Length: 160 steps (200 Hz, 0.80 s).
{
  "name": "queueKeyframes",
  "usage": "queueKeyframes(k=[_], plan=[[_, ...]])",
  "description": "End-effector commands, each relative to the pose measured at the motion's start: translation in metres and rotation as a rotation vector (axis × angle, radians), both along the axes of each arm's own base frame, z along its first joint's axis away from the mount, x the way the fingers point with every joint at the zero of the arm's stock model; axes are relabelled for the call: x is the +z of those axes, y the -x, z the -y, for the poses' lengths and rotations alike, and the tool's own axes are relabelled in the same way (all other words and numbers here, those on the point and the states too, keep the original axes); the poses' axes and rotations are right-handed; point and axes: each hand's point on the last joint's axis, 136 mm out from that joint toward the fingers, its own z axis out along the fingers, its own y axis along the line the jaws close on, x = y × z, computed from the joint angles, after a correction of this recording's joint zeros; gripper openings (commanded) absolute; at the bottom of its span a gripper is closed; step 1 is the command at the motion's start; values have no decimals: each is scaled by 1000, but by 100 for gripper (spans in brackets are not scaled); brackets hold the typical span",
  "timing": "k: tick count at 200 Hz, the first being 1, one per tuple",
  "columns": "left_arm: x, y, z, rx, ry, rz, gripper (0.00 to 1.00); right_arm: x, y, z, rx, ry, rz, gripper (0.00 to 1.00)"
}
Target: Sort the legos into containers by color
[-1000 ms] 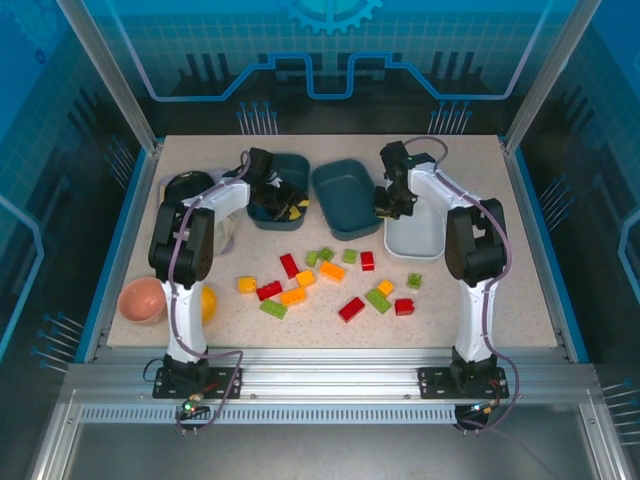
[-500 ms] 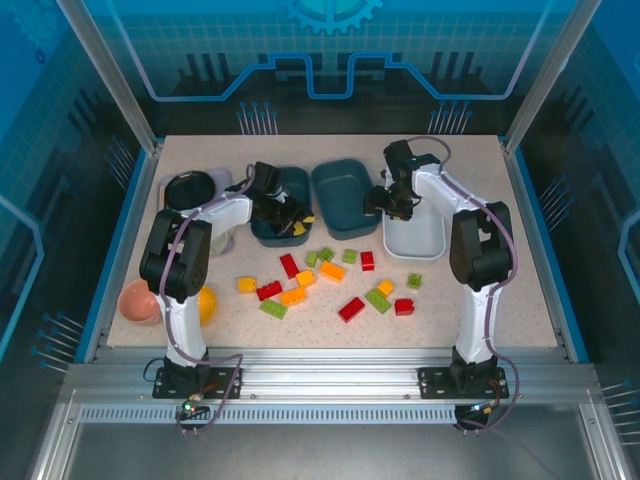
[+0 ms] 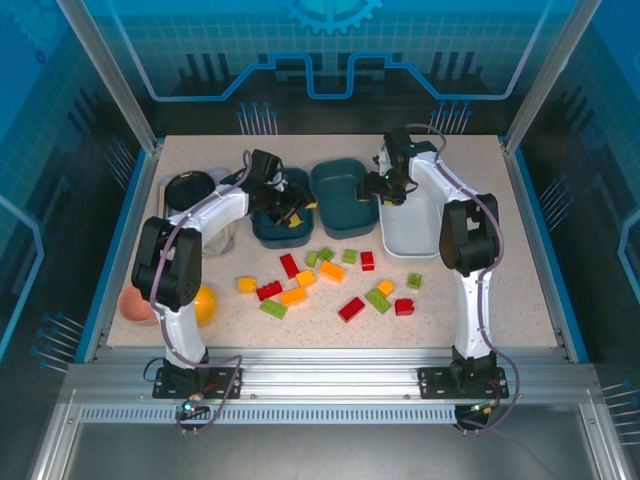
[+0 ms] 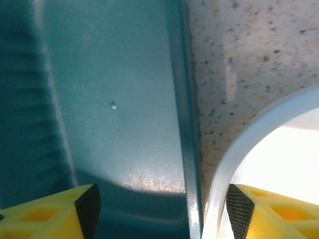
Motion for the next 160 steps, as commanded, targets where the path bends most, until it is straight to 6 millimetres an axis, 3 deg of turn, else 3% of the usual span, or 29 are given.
queueKeyframes(k=[1,40,61,82,99,132,160], plan=[[26,5,-11,13,-62,53,59,16,-2,-18,60,-87,25,70],[48,21,-23,22,-98,117,66,45,-4,-5,29,-39,106,71],[60,37,-25,-4,-105,159,70,66,9,23,-52,91,154,72],[68,59,-19,-69,-112,212,77,80,49,54,-172,188,181,72],[71,84,-6,-156,-107,256,82,77,98,73,-235,244,176,72],[62,131,24,-320,-111,310,89,45,185,95,-306,257,86,73],[48,155,39,-379,-108,308,89,21,219,98,-326,223,49,73]])
